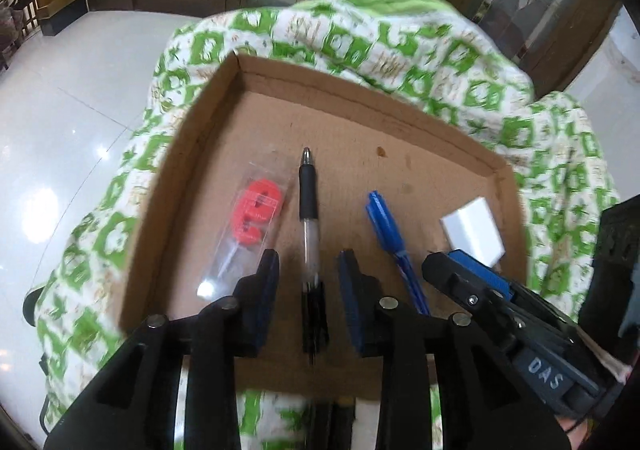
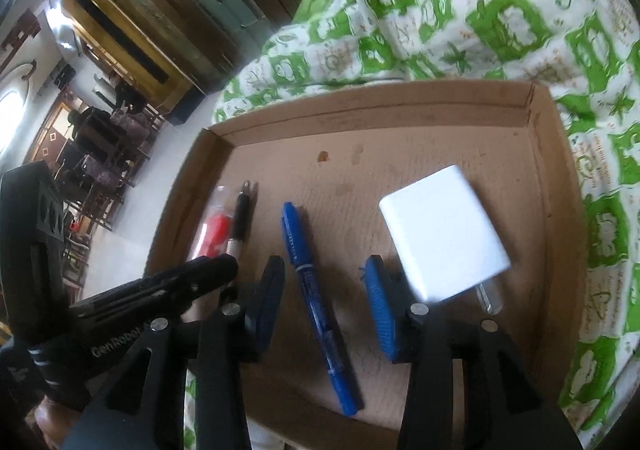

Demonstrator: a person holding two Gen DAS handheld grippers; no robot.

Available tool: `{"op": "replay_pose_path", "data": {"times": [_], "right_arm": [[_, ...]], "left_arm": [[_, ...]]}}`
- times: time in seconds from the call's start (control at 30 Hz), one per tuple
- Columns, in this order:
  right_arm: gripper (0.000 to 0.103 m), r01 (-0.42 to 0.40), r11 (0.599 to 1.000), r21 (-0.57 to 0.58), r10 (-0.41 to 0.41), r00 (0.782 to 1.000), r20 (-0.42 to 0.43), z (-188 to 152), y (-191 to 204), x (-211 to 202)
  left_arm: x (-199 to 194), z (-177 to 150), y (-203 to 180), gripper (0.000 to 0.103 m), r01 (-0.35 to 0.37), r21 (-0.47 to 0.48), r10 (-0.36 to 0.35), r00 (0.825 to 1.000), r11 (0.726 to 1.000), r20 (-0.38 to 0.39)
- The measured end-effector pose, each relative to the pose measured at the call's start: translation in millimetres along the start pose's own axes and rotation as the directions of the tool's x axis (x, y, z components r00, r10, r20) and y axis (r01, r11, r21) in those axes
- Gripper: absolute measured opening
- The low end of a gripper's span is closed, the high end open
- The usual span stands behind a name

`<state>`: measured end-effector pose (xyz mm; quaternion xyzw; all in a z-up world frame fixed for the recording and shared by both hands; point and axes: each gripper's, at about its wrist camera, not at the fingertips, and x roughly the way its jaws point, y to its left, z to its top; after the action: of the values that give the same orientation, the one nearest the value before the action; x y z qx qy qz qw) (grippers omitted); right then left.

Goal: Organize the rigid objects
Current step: 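Lower both pens into the tray and open both grippers, then grasp the black marker with the left gripper while the right gripper grasps the black-and-yellow marker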

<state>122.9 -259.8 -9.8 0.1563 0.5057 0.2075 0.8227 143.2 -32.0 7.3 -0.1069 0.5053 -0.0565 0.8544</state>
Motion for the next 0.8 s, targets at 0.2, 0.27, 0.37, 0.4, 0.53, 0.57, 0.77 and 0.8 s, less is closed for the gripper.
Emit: {"op": "replay_pose_path", "data": {"times": [0.2,0.27,0.37,0.4,0.53,0.57,0.77,0.8], "right_arm": [[0.048,-0.060,0.998,0.016,0.060,0.998,0.024,-18,9,-34],[0.053,-0.081,0.997,0.016,0.080,0.996,0.030,-28,15,-44],[0.053,-0.103,0.995,0.016,0.103,0.995,0.012,-50,24,-52],[0.053,-0.112,0.993,0.024,0.112,0.994,-0.004,-59,25,-53],[0.053,-0.138,0.990,0.041,0.141,0.987,-0.080,-87,27,-54],[0.053,-0.137,0.990,0.042,0.141,0.986,-0.093,-92,27,-54],[0.053,-0.108,0.991,0.075,0.115,0.987,-0.108,-100,20,-51],[0.053,-0.104,0.992,0.076,0.112,0.988,-0.108,-99,20,-51]], "left_arm": [[-50,-47,14,0.039,0.033,-0.014,-0.032,0.997,0.999,0.066],[-59,-69,22,0.042,0.027,-0.035,-0.024,0.997,0.999,0.074],[-64,-104,35,0.044,0.025,-0.087,-0.020,0.998,0.996,0.063],[-65,-113,37,0.044,0.023,-0.094,-0.018,0.998,0.995,0.059],[-59,-138,35,0.044,0.010,-0.092,-0.009,1.000,0.996,0.012],[-59,-138,30,0.044,0.013,-0.074,-0.012,1.000,0.997,0.014],[-49,-140,10,0.043,-0.024,0.030,0.024,1.000,0.999,-0.015],[-47,-142,8,0.043,-0.022,0.043,0.023,0.999,0.999,-0.026]]}}
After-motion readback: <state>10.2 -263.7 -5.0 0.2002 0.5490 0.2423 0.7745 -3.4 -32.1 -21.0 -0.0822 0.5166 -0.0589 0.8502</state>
